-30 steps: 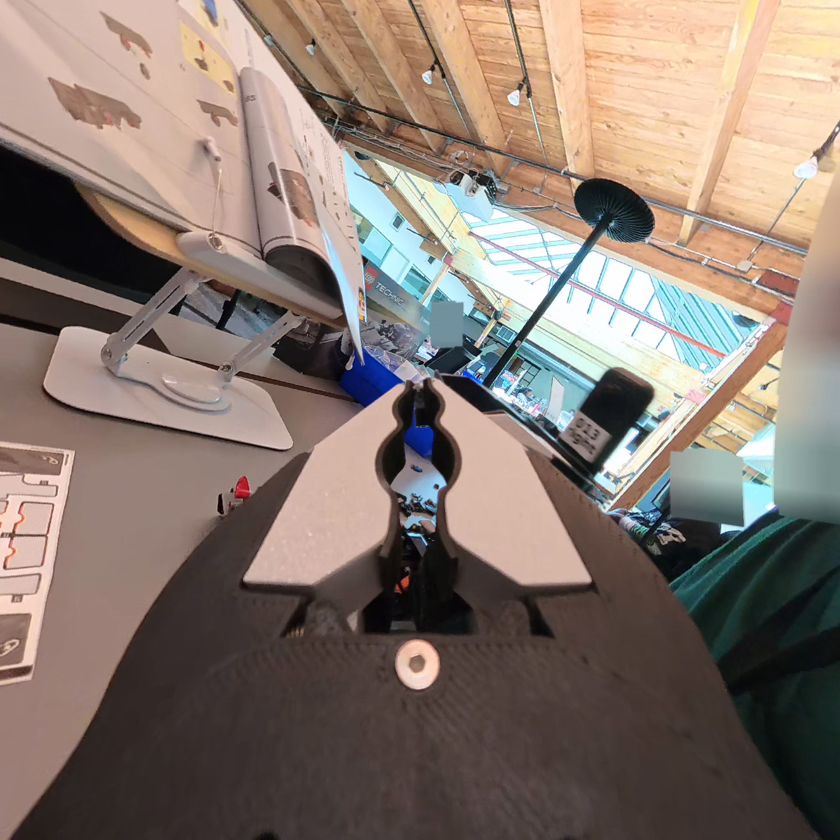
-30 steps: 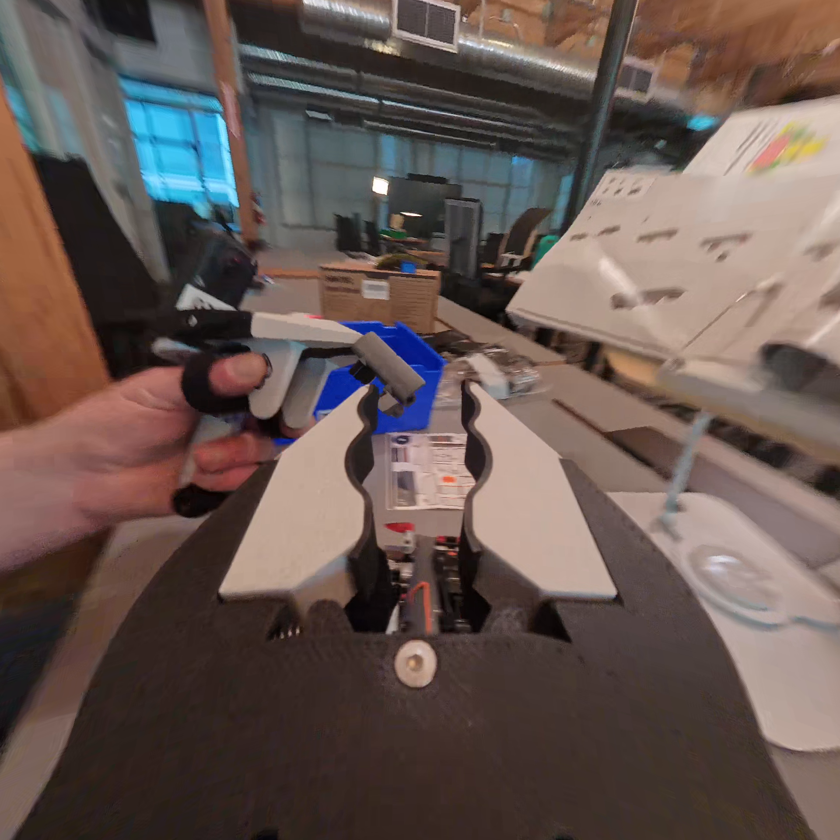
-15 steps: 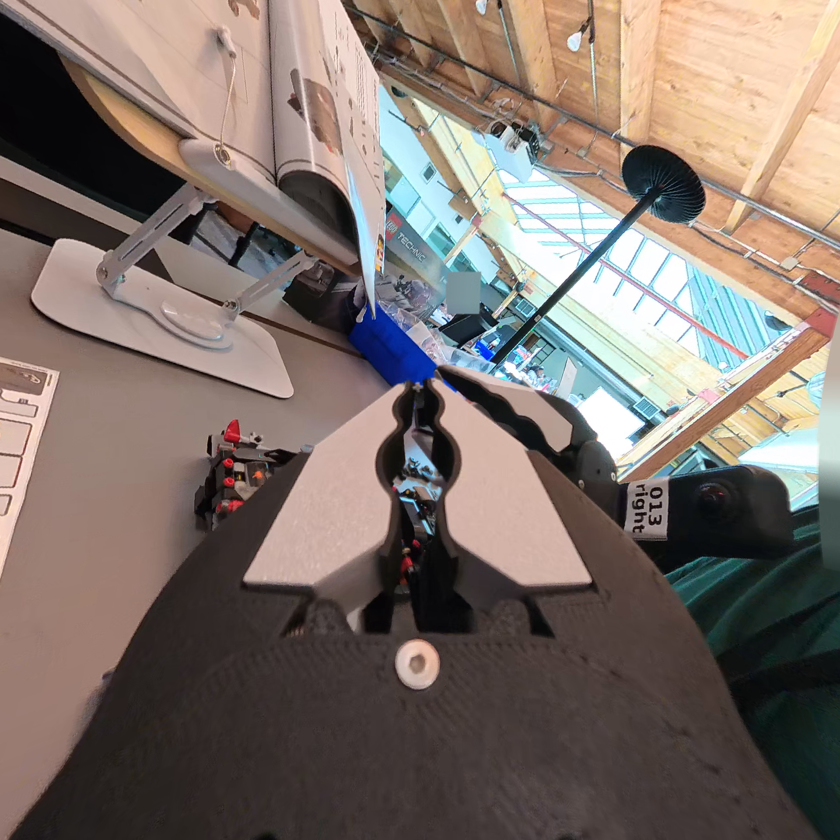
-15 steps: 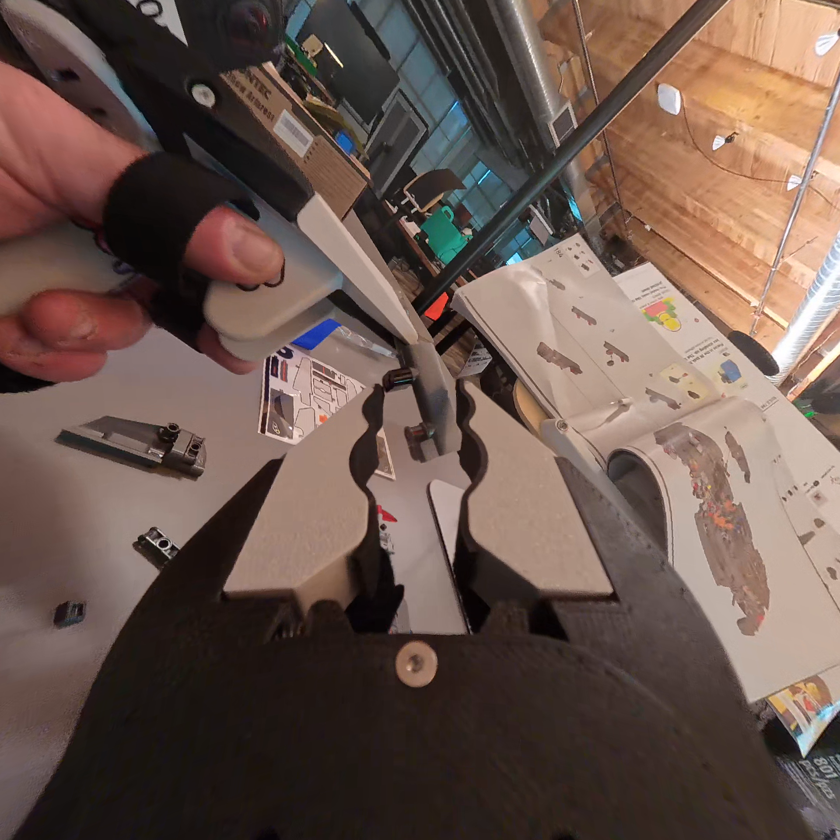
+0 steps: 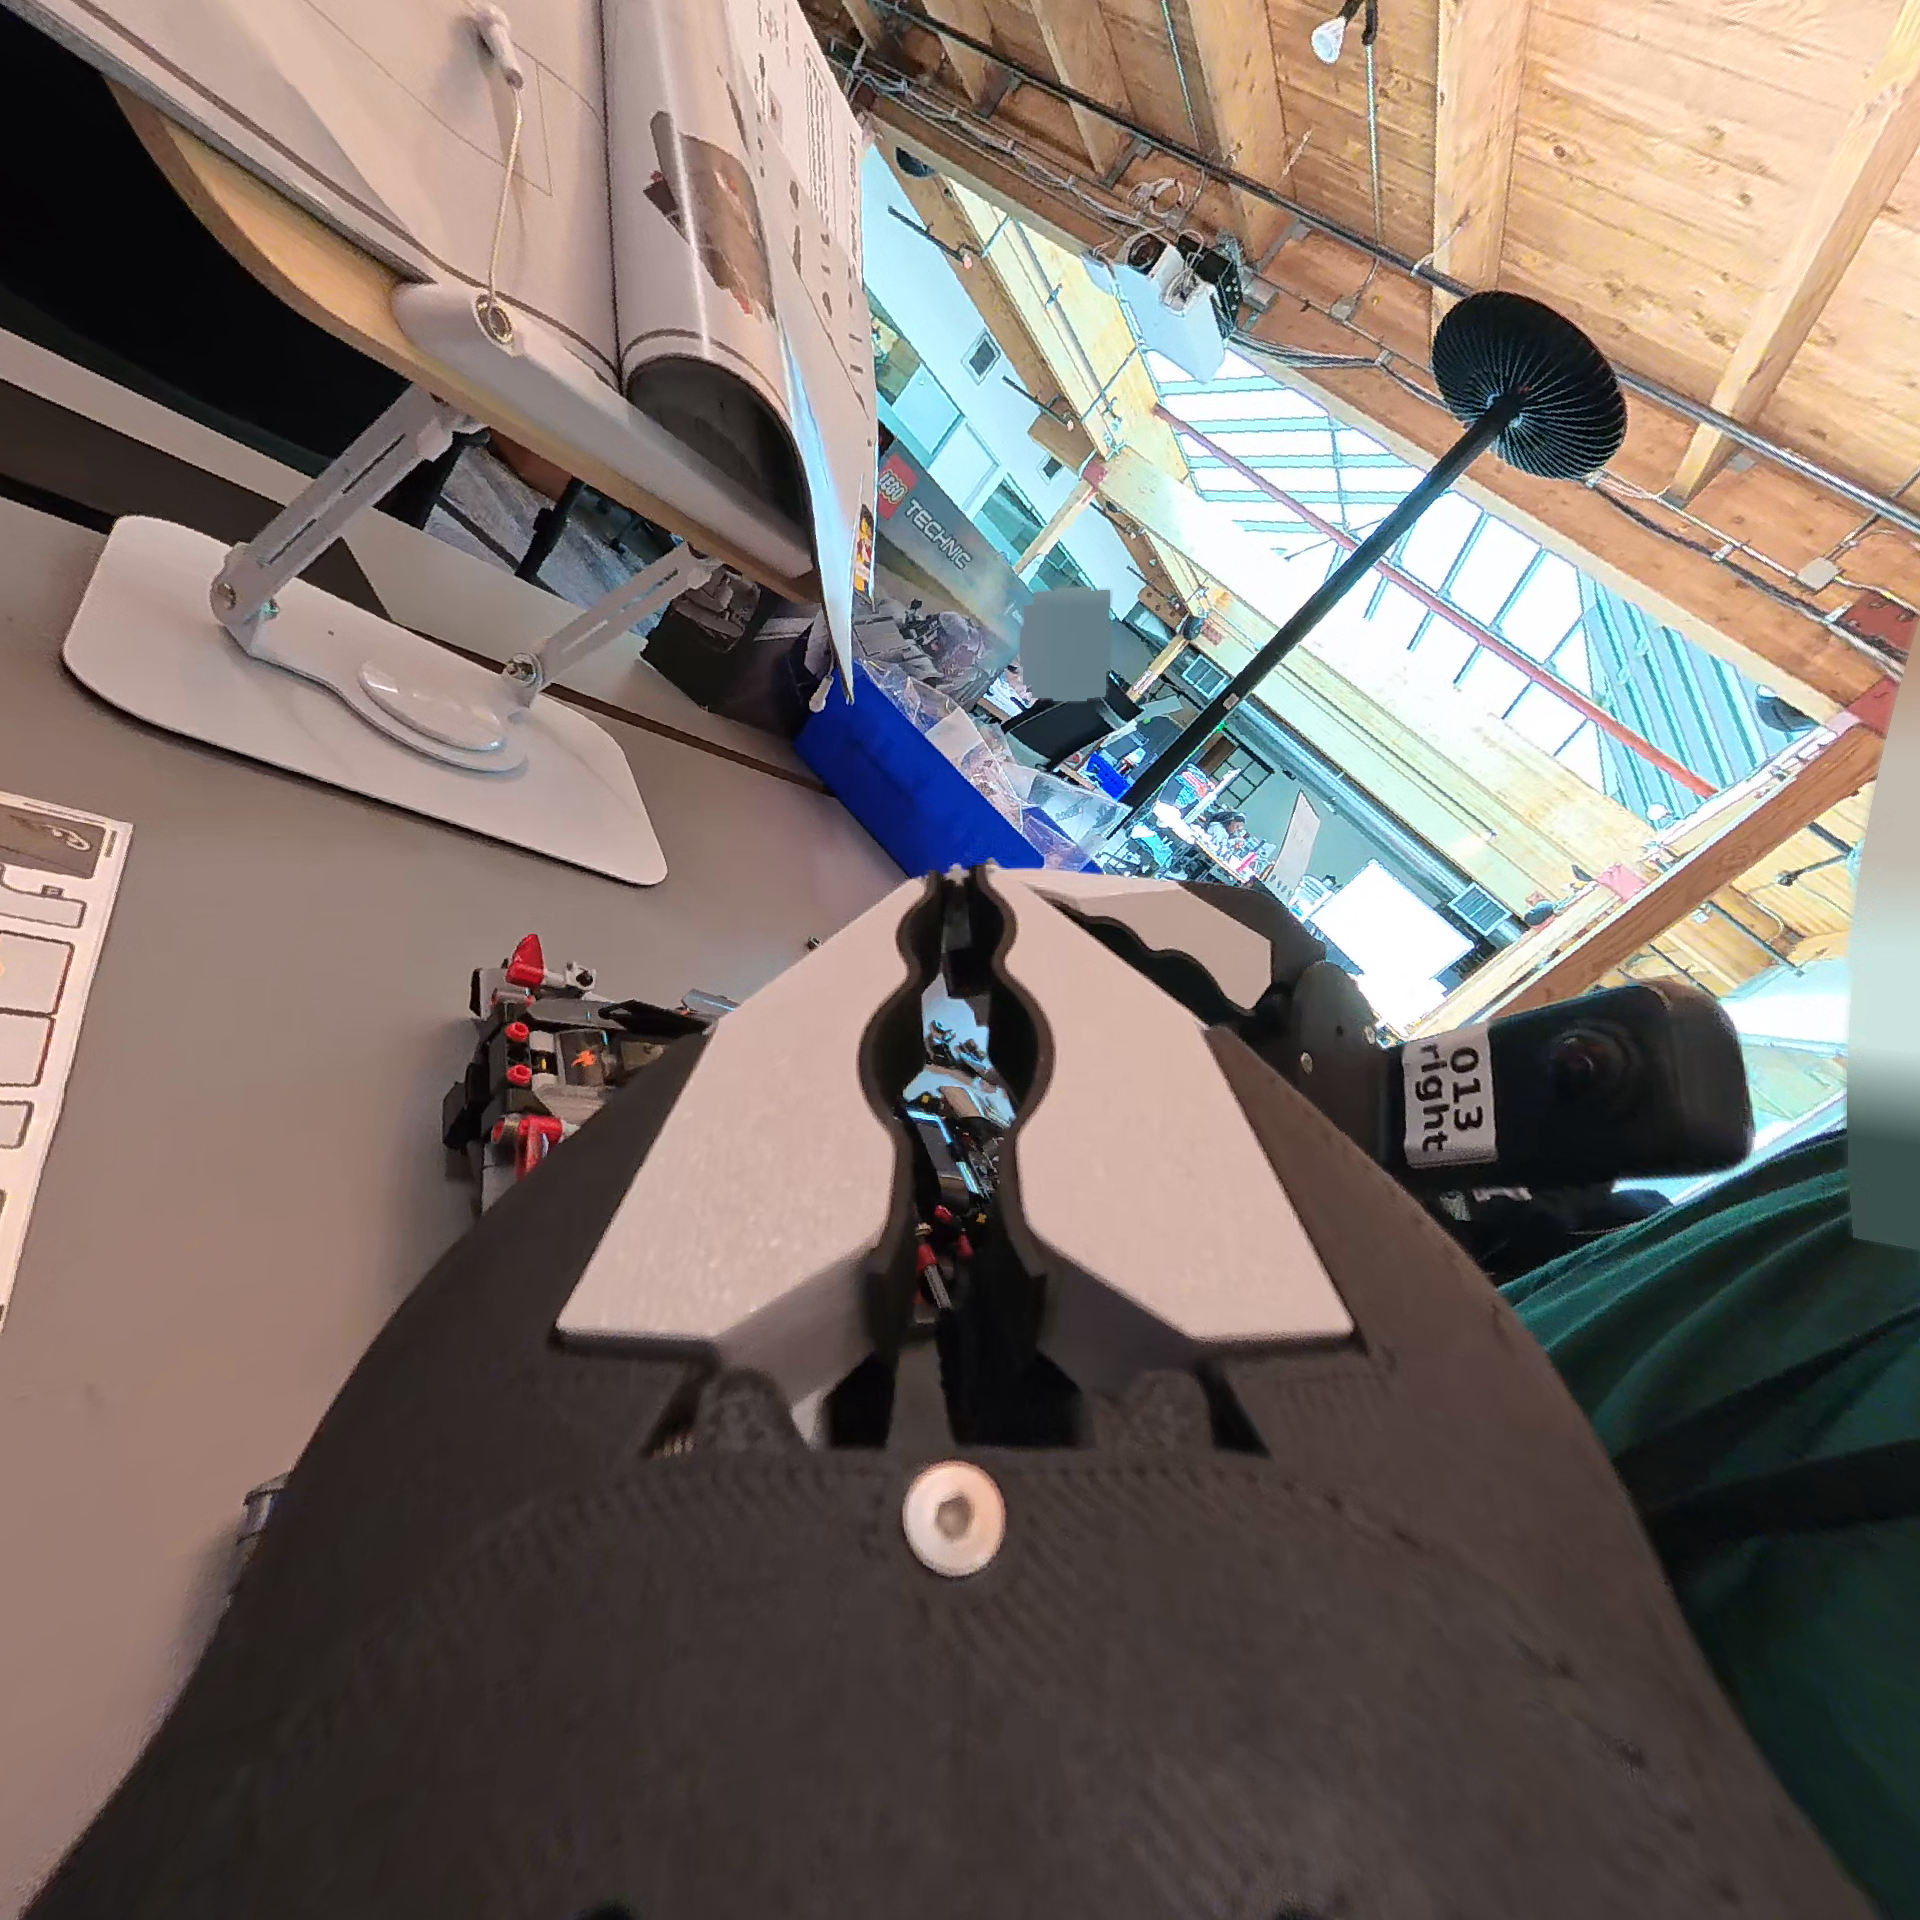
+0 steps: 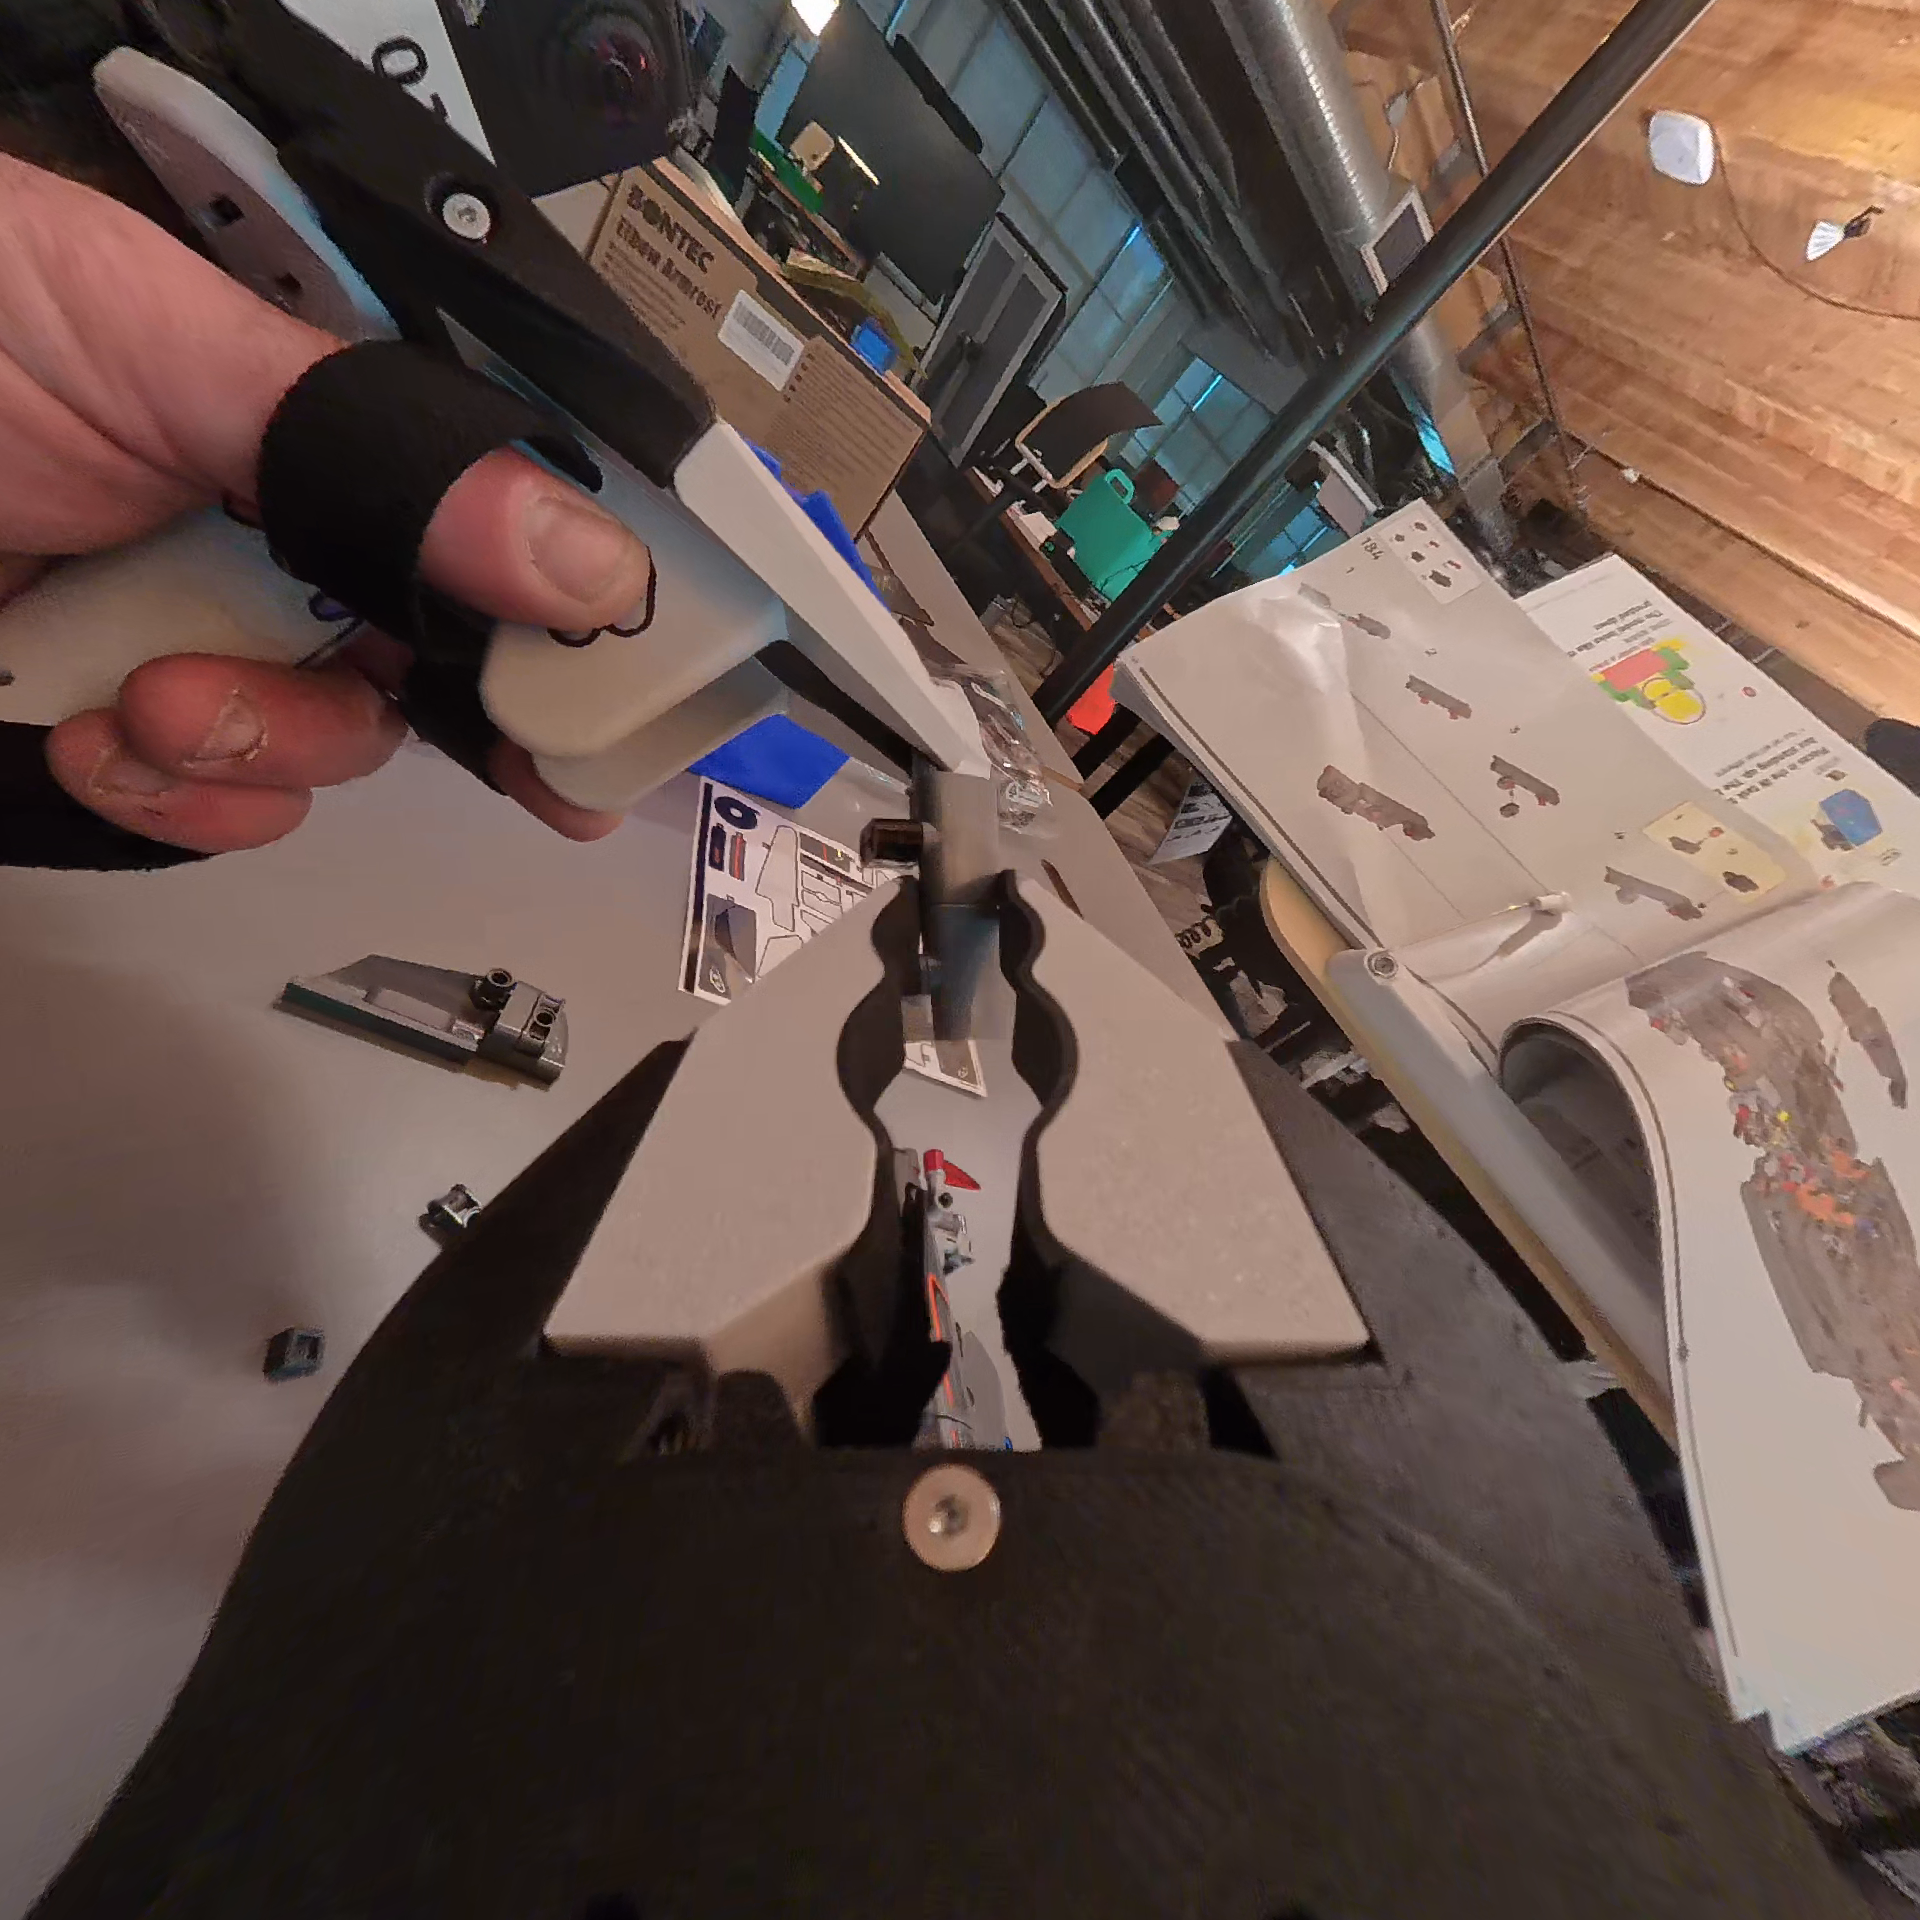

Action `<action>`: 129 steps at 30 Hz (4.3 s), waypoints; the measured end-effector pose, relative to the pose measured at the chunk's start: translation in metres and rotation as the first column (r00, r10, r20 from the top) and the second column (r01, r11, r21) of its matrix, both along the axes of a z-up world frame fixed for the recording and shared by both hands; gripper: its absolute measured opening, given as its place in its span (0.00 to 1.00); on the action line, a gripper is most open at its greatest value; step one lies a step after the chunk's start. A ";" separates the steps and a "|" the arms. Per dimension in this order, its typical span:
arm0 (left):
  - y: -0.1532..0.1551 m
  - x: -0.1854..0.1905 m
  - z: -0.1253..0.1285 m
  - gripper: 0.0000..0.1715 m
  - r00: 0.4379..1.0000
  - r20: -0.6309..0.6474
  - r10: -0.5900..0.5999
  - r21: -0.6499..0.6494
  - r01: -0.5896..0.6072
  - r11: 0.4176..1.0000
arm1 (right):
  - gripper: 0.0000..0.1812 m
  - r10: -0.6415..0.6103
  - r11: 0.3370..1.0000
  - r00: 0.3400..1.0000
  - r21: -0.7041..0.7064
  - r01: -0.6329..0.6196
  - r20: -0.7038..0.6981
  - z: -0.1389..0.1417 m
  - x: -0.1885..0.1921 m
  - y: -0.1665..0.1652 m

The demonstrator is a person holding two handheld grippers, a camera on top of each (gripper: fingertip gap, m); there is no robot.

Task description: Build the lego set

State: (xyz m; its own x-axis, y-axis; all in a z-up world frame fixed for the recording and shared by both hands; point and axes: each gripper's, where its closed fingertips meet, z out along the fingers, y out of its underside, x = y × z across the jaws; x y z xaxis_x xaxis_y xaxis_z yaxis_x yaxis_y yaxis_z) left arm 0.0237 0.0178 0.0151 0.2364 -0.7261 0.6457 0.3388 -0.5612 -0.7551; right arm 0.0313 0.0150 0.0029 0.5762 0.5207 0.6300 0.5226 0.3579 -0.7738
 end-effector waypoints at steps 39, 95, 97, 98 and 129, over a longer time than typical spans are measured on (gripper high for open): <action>-0.016 0.001 0.012 0.01 0.994 -0.096 -0.054 0.210 0.073 0.975 | 0.06 0.179 0.946 0.947 -0.218 -0.240 -0.267 0.008 -0.002 -0.011; -0.022 -0.049 -0.046 0.13 0.855 -0.515 0.061 0.238 0.074 0.968 | 0.07 0.192 0.874 0.865 -0.321 -0.366 -0.463 0.015 0.007 -0.009; -0.023 -0.057 -0.070 0.14 0.783 -0.617 0.077 0.224 0.081 0.971 | 0.07 0.191 0.874 0.868 -0.323 -0.362 -0.457 0.014 0.006 -0.009; -0.023 -0.060 -0.082 0.14 0.744 -0.663 0.085 0.215 0.080 0.973 | 0.06 0.191 0.875 0.870 -0.322 -0.360 -0.455 0.014 0.005 -0.009; -0.034 -0.076 -0.165 0.14 0.302 -0.946 0.119 0.185 0.200 0.962 | 0.07 0.247 0.813 0.822 -0.351 -0.464 -0.514 0.016 -0.002 -0.020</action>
State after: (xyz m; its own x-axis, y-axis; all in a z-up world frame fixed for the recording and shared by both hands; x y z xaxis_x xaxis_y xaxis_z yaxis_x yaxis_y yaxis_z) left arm -0.0526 -0.0163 -0.1501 0.5281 -0.8286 -0.1861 -0.7140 -0.3145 -0.6255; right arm 0.0295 -0.0047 0.0186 0.4406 0.8976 0.0146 0.0072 0.0128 -0.9999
